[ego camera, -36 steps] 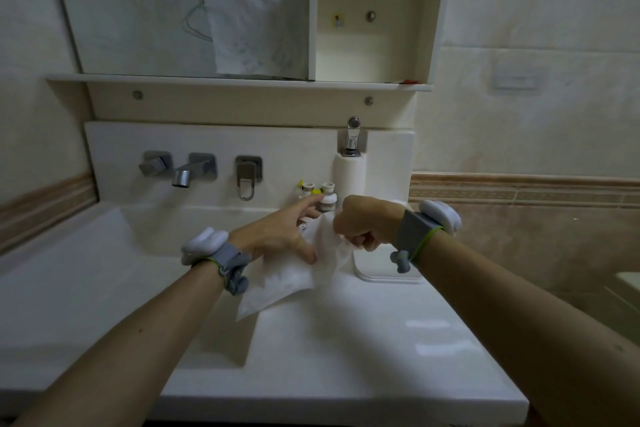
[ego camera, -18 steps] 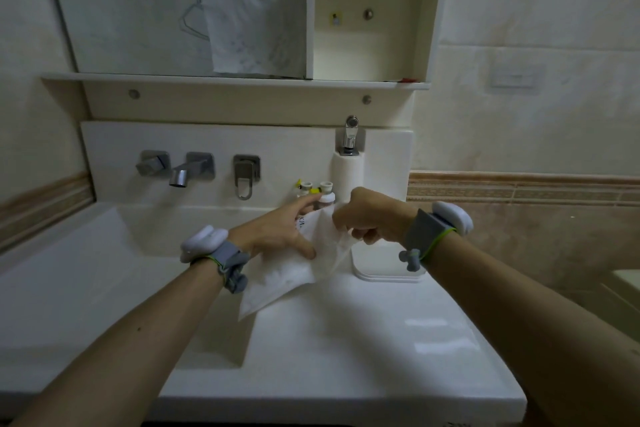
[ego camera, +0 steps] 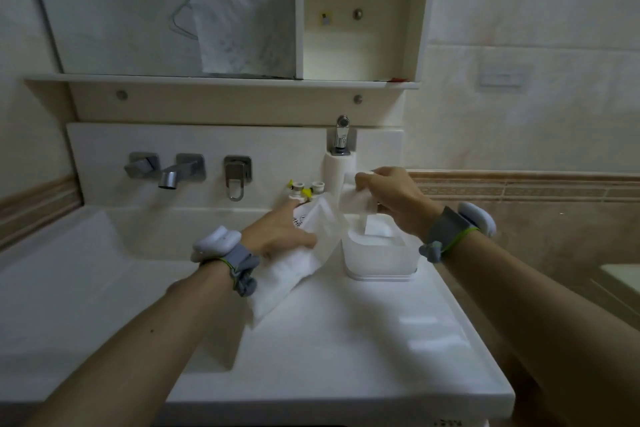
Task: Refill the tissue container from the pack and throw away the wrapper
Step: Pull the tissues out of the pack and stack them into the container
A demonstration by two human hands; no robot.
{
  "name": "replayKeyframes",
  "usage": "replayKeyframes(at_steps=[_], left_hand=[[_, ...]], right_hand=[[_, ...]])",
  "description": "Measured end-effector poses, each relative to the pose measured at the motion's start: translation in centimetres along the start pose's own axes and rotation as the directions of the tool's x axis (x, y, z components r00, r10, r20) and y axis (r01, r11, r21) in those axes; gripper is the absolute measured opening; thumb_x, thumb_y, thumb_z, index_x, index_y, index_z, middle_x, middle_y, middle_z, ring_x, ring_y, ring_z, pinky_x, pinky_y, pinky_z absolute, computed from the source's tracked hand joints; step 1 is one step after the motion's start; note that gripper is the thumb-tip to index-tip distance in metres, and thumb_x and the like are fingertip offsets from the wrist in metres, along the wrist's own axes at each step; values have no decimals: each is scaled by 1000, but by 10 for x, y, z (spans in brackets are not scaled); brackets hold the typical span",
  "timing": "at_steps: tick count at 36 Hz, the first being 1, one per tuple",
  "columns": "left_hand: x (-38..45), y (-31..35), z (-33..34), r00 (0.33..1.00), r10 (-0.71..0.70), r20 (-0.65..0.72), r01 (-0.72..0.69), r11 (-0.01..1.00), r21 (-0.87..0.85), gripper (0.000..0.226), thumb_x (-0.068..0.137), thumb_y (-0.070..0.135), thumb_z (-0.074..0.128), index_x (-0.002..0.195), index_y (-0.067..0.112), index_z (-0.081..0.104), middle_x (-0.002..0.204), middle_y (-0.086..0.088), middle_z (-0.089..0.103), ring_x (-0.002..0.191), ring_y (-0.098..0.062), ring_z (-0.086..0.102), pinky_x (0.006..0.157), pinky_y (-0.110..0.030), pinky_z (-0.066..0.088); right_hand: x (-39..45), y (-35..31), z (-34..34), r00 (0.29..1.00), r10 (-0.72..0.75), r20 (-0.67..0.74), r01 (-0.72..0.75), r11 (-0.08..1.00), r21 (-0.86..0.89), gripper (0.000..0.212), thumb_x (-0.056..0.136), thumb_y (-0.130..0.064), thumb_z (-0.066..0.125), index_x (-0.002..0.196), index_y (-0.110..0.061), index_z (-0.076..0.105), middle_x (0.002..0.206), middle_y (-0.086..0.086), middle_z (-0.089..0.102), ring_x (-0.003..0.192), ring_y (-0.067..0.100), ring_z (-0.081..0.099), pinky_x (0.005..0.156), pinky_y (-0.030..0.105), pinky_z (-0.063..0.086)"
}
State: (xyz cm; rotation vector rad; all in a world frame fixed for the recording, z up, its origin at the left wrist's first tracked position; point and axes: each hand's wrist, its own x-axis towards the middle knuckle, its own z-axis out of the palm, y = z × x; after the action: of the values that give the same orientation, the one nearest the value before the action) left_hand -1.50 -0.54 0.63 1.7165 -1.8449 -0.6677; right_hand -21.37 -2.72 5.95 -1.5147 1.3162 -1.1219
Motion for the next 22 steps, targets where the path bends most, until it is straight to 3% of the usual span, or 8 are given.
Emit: replayKeyframes(at_steps=[5,7,10,13,15,19,22], left_hand=[[6,6,9,996,-68,-52,74,989,130,111,46,67,63,146,29,31,145,-3,43,127,-26,46,106,-44,39],[7,10,13,993,-91,-71,103,978,183,101,59,66,66,146,34,28,149,-4,33,136,-31,34,109,-49,31],[9,22,15,986,23,-165,1,989,145,85,64,62,59,141,36,36,149,-1,34,140,-28,27,109,-47,24],[11,38,18,951,145,-272,-143,989,24,78,65,61,50,137,32,46,139,5,46,135,-19,33,109,-38,24],[11,47,21,941,205,-269,-224,974,-44,76,69,68,56,135,30,50,132,8,53,127,-14,43,106,-34,32],[11,65,26,928,253,-274,-299,944,-139,45,83,48,69,116,18,62,105,6,66,97,-13,61,80,-28,49],[12,74,28,914,237,-328,-317,924,-216,35,84,38,73,108,14,65,101,0,69,94,-17,64,82,-37,52]], right_hand=[[-5,6,-18,996,36,84,-43,996,75,28,88,2,58,114,8,60,101,24,63,89,30,65,86,42,55],[-4,10,-23,994,34,103,-43,995,88,23,87,4,58,110,9,61,101,26,61,94,34,65,84,40,56],[-2,14,-28,988,14,153,-32,993,117,11,86,7,57,97,5,60,98,21,54,90,31,59,85,38,55],[0,15,-32,972,-4,233,-41,981,189,9,85,7,56,86,-2,58,94,18,54,88,28,58,90,41,53],[0,13,-34,961,-20,278,-49,970,239,12,83,6,56,88,-4,57,94,17,56,89,27,57,85,38,49],[4,12,-39,946,-54,319,-77,920,385,27,82,8,57,108,1,57,105,21,58,95,32,57,87,40,48],[7,12,-45,952,-49,302,-74,921,382,49,82,7,60,127,-11,54,118,19,62,106,34,64,90,42,54]])
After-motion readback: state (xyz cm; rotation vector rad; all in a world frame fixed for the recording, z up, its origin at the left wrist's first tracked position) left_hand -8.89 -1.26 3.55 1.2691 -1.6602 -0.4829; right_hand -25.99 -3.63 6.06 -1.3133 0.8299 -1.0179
